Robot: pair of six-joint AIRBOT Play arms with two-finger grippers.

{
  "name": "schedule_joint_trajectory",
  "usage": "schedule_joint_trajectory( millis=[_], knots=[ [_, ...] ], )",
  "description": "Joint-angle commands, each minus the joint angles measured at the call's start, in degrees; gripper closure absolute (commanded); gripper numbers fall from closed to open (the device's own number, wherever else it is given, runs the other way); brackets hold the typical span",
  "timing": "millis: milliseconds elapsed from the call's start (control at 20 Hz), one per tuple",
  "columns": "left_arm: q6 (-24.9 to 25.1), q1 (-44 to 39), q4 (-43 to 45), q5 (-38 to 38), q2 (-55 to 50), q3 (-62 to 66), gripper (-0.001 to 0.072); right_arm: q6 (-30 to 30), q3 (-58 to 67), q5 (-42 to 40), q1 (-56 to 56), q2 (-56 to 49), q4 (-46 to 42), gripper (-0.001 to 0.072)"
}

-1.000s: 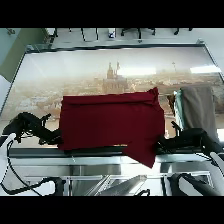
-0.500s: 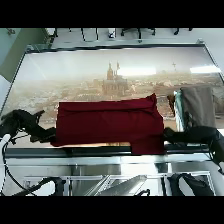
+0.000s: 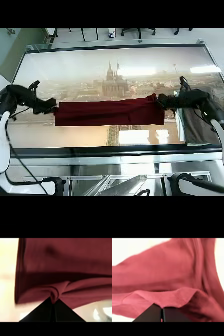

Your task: Fold the shirts.

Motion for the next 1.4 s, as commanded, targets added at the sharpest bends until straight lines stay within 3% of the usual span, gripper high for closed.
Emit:
schedule_joint_trajectory(
  millis=[0,400,450,500,550,600,650,750,1100,1350],
  knots=[
    [-0.55,-1.95,-1.01,-2.19,-9.49,9.22,0.0691,-0.39,6.86,1.05,1.9,-11.04,0.5,0.0693],
    [-1.55,-2.16,-1.07,4.9,-21.59,22.73,0.0691,-2.93,9.11,-0.11,0.37,-14.05,-0.13,0.0685],
    [-1.55,-2.16,-1.07,5.11,-21.55,23.19,0.0691,-3.5,10.01,-0.72,0.37,-14.05,-0.26,0.0659],
    [-1.55,-2.27,-1.42,5.7,-21.53,23.69,0.0683,-5.16,11.08,-1.95,0.37,-14.05,-0.28,0.0447],
    [-1.53,-2.4,-1.66,6.71,-21.53,24.3,0.0511,-5.9,12.57,-3.96,0.09,-14.05,-0.35,0.0204],
    [-1.53,-2.4,-1.68,7.85,-21.53,25.03,0.0138,-5.9,13.99,-6.16,-0.44,-14.05,-0.61,0.0171],
    [-1.6,-2.4,-1.75,8.83,-21.53,25.79,0.0012,-5.9,15.45,-8.46,-1.14,-14.05,-1.92,0.0166],
    [-1.6,-2.4,-2.08,11.8,-21.53,28.33,0.0012,-5.49,17.29,-12.48,-3.39,-14.08,-6.38,0.0013],
    [-5.11,-2.38,-2.08,21.84,-20.72,41.16,0.0012,-5.95,17.29,-20.02,-6.95,-19.58,-9.38,0.0013],
    [-5.25,-2.38,-2.1,14.6,-12.52,33.22,0.0016,-8.52,17.29,-20.0,-6.8,-25.0,-6.1,0.0016]
  ],
)
